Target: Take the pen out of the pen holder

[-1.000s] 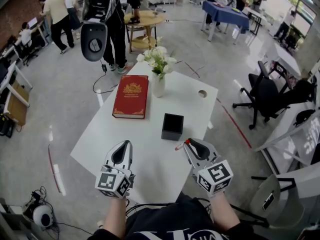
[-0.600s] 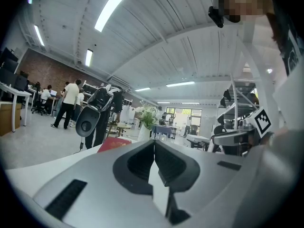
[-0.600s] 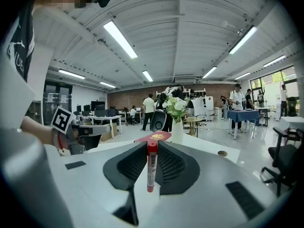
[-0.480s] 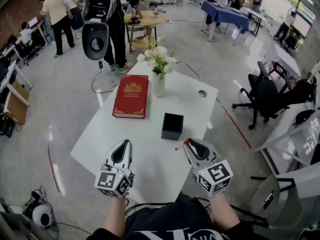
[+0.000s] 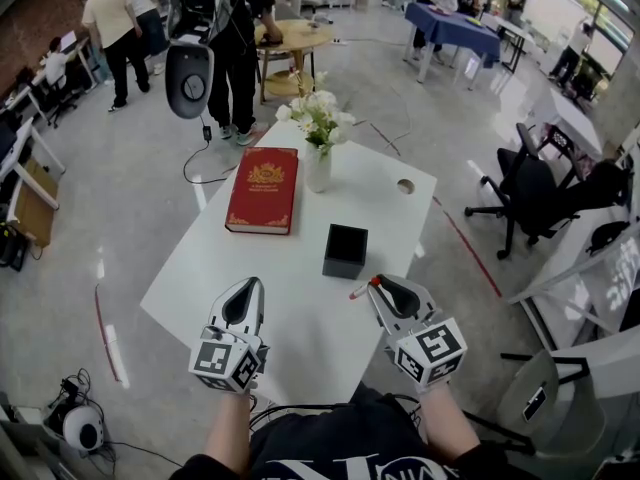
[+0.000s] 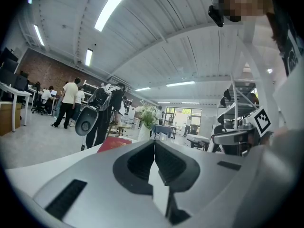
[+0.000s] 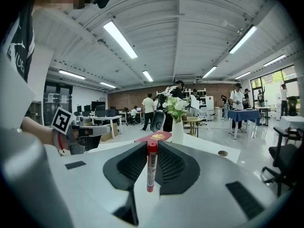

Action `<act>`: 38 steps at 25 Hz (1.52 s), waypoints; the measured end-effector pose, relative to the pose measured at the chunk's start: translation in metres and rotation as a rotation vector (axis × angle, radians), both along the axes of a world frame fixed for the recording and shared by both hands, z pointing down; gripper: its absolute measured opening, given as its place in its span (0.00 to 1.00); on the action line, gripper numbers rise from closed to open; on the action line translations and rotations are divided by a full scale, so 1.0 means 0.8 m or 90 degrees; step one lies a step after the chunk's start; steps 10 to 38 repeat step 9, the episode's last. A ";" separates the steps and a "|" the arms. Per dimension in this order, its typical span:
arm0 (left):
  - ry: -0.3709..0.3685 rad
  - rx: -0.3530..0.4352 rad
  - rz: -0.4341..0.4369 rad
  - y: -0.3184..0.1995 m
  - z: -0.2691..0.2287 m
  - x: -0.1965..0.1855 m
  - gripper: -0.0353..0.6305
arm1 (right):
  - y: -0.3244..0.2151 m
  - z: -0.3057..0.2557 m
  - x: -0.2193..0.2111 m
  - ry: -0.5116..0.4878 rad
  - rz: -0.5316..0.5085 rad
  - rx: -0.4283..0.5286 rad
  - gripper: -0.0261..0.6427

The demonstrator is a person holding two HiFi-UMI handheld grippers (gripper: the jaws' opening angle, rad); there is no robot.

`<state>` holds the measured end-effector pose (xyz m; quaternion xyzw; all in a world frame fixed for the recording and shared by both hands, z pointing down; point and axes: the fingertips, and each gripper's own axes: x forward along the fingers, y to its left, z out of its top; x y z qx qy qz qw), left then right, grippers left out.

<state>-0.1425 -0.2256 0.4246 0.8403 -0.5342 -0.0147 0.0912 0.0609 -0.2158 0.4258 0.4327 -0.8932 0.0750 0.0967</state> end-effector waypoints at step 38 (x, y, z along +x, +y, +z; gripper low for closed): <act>-0.004 0.000 -0.010 -0.002 0.002 -0.007 0.06 | -0.004 0.004 -0.003 -0.001 -0.004 -0.004 0.16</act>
